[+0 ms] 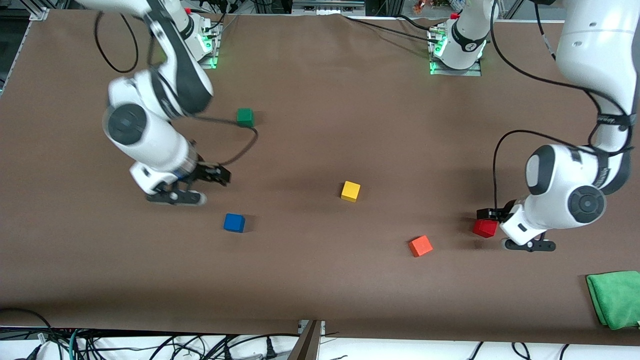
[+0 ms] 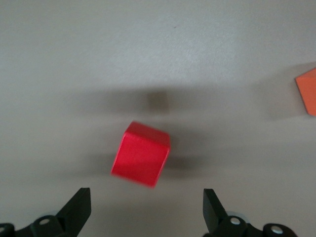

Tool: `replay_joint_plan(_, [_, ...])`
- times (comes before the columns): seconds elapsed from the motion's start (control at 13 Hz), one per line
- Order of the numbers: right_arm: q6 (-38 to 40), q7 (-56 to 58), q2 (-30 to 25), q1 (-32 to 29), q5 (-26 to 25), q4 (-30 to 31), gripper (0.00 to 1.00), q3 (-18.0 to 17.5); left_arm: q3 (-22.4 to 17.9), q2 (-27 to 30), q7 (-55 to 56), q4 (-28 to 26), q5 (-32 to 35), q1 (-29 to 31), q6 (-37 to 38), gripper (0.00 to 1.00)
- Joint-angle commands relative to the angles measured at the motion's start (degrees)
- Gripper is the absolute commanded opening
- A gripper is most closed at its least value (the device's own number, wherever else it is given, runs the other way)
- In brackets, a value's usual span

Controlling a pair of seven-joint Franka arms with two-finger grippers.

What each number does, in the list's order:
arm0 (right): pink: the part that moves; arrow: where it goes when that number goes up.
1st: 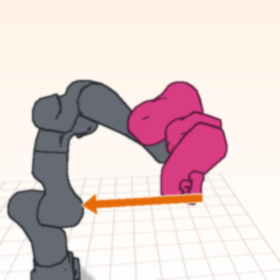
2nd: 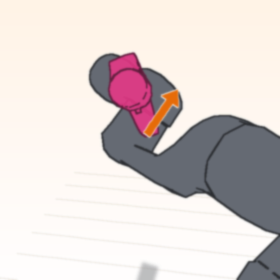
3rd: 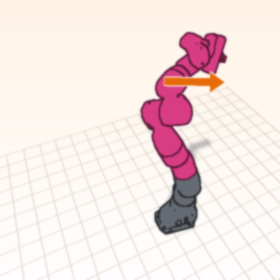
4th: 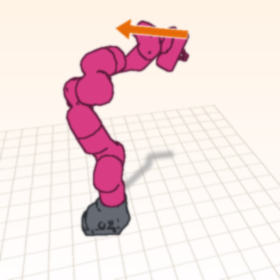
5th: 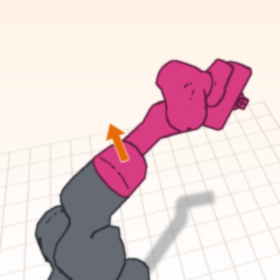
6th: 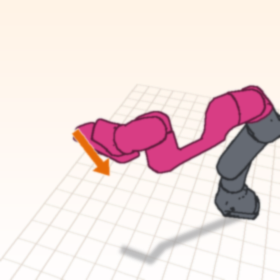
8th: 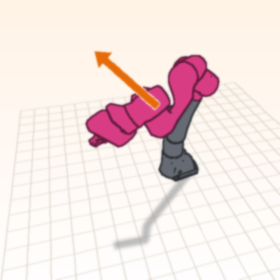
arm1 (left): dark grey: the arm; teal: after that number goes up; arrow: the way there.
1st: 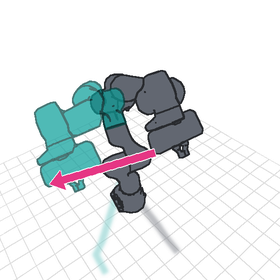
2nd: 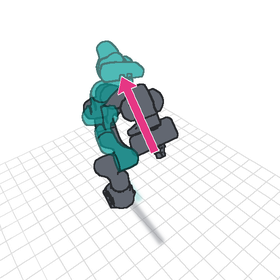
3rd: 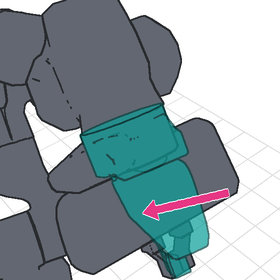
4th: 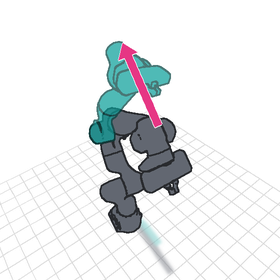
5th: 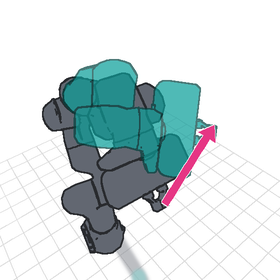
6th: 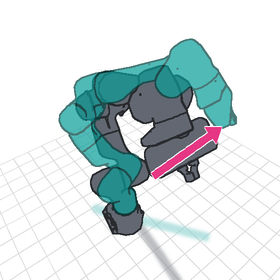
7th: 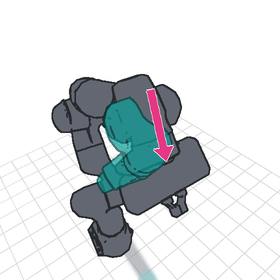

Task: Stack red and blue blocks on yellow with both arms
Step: 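Carry the red block over the yellow block with the left gripper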

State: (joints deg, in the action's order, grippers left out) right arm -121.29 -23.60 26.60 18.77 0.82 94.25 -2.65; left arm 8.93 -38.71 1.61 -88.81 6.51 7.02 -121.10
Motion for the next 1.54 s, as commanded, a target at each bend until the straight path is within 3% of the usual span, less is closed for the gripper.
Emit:
replay_joint_plan(0.0, [-5.0,-0.1,7.9,-0.1,-0.2,-3.9,1.00,0.3,0.2,-1.0,-1.9,-1.0,2.1,0.2,-4.6,1.00])
replay_joint_plan(0.38, [-13.3,-0.6,14.5,-0.7,0.1,-4.7,1.00,0.6,0.2,-2.4,-1.9,-4.2,5.1,0.4,-12.5,1.00])
replay_joint_plan(0.54, [-13.8,-0.7,17.5,-0.8,0.3,-8.7,0.99,0.6,0.2,-3.0,-1.9,-5.8,5.1,0.8,-16.1,0.42])
replay_joint_plan(0.62, [-13.8,-0.9,18.4,-0.9,0.3,-10.0,0.99,0.7,0.2,-3.0,-2.0,-5.9,5.1,0.8,-15.9,0.28])
replay_joint_plan(0.69, [-13.9,-1.2,19.0,-1.0,0.3,-10.4,0.99,0.6,0.3,-2.6,-2.2,-5.9,5.1,0.8,-15.6,0.03])
replay_joint_plan(0.92, [-16.2,-1.3,21.1,-0.9,0.2,-10.5,0.89,0.6,1.1,0.5,-1.6,-4.7,4.3,-0.4,-9.2,0.00])
replay_joint_plan(1.15, [-15.5,-1.4,20.9,-1.3,0.3,-10.6,0.56,0.6,6.5,3.5,4.6,-4.5,4.1,-0.5,-5.1,0.00])
replay_joint_plan(1.31, [-9.9,-1.2,20.4,-1.4,0.3,-13.3,0.28,0.6,12.2,3.6,15.4,-4.5,4.1,-0.9,-4.5,0.00])
replay_joint_plan(1.46, [0.8,-1.0,20.2,-1.4,0.4,-20.3,0.22,0.6,14.9,3.4,26.5,-3.8,4.8,-5.0,-4.5,0.00])
